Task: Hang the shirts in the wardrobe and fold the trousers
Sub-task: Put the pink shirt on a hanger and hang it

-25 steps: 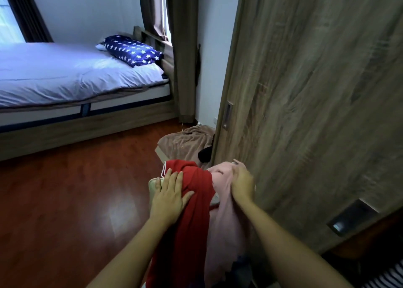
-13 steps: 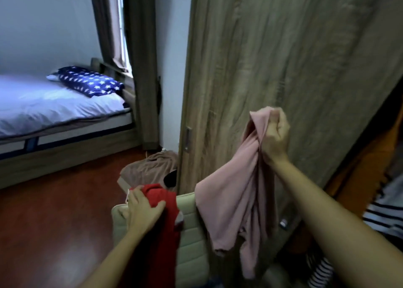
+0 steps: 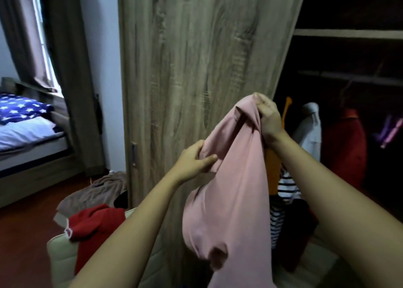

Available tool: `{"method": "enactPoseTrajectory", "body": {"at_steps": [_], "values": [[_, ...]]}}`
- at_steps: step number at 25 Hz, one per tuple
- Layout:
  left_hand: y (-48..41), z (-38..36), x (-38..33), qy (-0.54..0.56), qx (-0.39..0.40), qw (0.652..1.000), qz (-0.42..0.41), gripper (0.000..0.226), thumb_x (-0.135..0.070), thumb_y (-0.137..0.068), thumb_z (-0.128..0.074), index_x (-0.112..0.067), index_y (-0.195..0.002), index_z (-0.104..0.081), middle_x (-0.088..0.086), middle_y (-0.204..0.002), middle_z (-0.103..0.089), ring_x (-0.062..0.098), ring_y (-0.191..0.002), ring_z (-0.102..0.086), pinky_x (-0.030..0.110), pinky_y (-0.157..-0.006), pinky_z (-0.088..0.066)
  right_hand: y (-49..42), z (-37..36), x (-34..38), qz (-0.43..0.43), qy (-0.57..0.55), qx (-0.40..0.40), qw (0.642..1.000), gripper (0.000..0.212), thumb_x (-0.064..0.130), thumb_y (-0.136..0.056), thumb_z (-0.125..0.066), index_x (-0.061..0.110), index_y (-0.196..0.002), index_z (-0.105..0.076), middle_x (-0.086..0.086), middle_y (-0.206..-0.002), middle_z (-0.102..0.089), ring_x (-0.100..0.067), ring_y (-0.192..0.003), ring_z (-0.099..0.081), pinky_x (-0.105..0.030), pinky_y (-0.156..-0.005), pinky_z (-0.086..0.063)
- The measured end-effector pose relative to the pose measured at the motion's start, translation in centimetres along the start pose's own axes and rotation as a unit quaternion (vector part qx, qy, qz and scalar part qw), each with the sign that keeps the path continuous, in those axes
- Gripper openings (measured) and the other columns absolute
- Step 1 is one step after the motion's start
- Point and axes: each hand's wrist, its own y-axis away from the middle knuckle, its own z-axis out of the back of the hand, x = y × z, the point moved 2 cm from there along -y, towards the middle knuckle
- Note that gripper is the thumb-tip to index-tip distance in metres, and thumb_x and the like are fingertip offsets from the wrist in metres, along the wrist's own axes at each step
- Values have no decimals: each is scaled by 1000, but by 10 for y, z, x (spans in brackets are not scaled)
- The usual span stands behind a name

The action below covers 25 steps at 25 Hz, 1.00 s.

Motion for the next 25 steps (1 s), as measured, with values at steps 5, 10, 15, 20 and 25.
{"method": "enactPoseTrajectory", "body": {"at_steps": [5,10,15,20,25], "values": [[12,-2,-47,183,-68,980,46,42,-12,-77,-73,-20,-105,-44,5,-80,-60,10,-60,-54,18,-44,-44,19,77,-52,-85,377,64,920,29,19,-99,-39,7,-80,-56,-7,-82,-56,-18,-81,-51,-29,-71,-35],[10,-37,-126,213,11,977,23,17,-6,-83,-67,-13,-72,-55,3,-57,-51,5,-41,-45,15,-43,-38,94,77,-99,-150,463,164,858,29,23,-96,-42,5,-88,-63,-13,-98,-68,-27,-93,-61,-35,-75,-42],[-3,-72,-156,212,-3,976,50,16,-8,-84,-67,-11,-69,-61,11,-65,-58,20,-63,-57,28,-61,-48,166,68,-95,-207,19,-104,973,40,42,-96,-42,9,-111,-60,6,-109,-68,-10,-102,-60,-41,-103,-38],[-17,-63,-175,283,-57,956,48,14,-5,-87,-63,-8,-73,-61,8,-59,-57,11,-45,-54,20,-49,-46,270,63,-87,-217,120,-4,969,113,80,-54,-60,27,-139,-6,18,-142,-22,19,-123,-30,-8,-106,-21],[-30,-18,-163,246,-156,957,10,15,-7,-86,-64,-10,-71,-65,-4,-51,-61,0,-44,-54,13,-49,-45,278,94,-118,-254,173,-66,949,25,15,-71,-74,15,-94,-67,5,-85,-70,-4,-80,-61,-28,-77,-50]]}}
